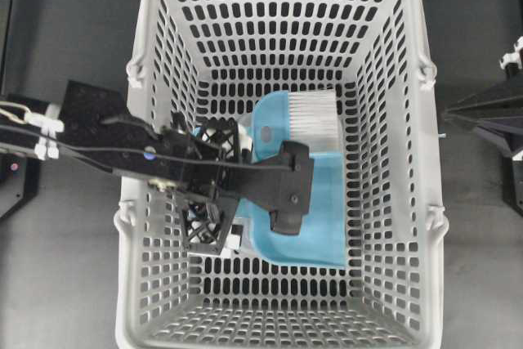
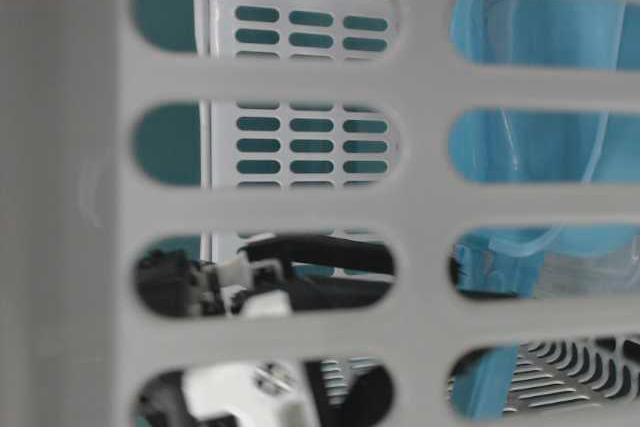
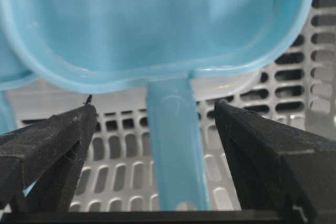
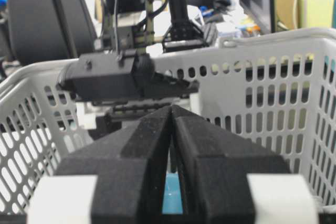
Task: Pick up the dustpan from the shopping basket with the left arm.
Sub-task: 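Close the left gripper on the dustpan handle, then lift the dustpan upward out of the basket with the left gripper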
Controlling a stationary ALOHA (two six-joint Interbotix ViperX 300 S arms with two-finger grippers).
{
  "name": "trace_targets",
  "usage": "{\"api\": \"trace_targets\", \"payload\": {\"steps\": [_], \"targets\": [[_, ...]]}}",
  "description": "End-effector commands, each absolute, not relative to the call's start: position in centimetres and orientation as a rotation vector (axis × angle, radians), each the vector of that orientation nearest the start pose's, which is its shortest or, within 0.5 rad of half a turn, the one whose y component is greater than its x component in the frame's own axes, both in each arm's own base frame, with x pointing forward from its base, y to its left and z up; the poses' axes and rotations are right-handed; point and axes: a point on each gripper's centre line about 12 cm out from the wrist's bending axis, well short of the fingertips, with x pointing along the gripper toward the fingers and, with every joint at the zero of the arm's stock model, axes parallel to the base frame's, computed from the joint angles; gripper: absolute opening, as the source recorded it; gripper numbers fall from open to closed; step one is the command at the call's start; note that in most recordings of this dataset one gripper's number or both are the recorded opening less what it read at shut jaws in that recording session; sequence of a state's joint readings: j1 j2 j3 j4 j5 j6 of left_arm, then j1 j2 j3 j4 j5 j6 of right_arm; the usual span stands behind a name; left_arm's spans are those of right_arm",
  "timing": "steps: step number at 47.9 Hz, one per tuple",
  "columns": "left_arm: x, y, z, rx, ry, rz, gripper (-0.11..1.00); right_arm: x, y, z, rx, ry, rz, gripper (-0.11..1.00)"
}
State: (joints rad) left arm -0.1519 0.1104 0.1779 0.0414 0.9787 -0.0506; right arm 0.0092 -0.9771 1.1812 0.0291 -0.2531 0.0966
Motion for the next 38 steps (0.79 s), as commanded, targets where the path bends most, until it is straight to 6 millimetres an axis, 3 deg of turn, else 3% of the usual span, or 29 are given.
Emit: {"api": "trace_targets", "payload": {"steps": [1, 13, 16, 23, 29, 38], "targets": [[41.0, -6.2, 21.9, 0.107, 1.263, -0.094, 0.87, 19.8, 0.1, 29.2, 0.13, -0.055, 0.008, -0.01], [40.6, -6.2, 21.3, 0.107, 1.285, -0.091, 0.81, 19.8, 0.1, 28.8, 0.13, -0.026, 0.005, -0.01], [40.6, -6.2, 21.5, 0.111, 1.288, -0.094, 0.69, 19.8, 0.1, 28.8, 0.13, -0.026, 0.005, -0.01], [40.6, -6.1, 22.8, 0.115, 1.269, -0.098, 0.29, 19.8, 0.2, 28.8, 0.13, -0.023, 0.007, -0.01], [40.5, -5.8, 25.1, 0.108, 1.241, -0.092, 0.29, 19.8, 0.2, 28.7, 0.13, -0.021, 0.006, -0.01], [39.7, -5.2, 30.3, 0.092, 1.185, -0.078, 0.29, 19.7, 0.2, 28.7, 0.13, -0.023, 0.007, -0.01]]}}
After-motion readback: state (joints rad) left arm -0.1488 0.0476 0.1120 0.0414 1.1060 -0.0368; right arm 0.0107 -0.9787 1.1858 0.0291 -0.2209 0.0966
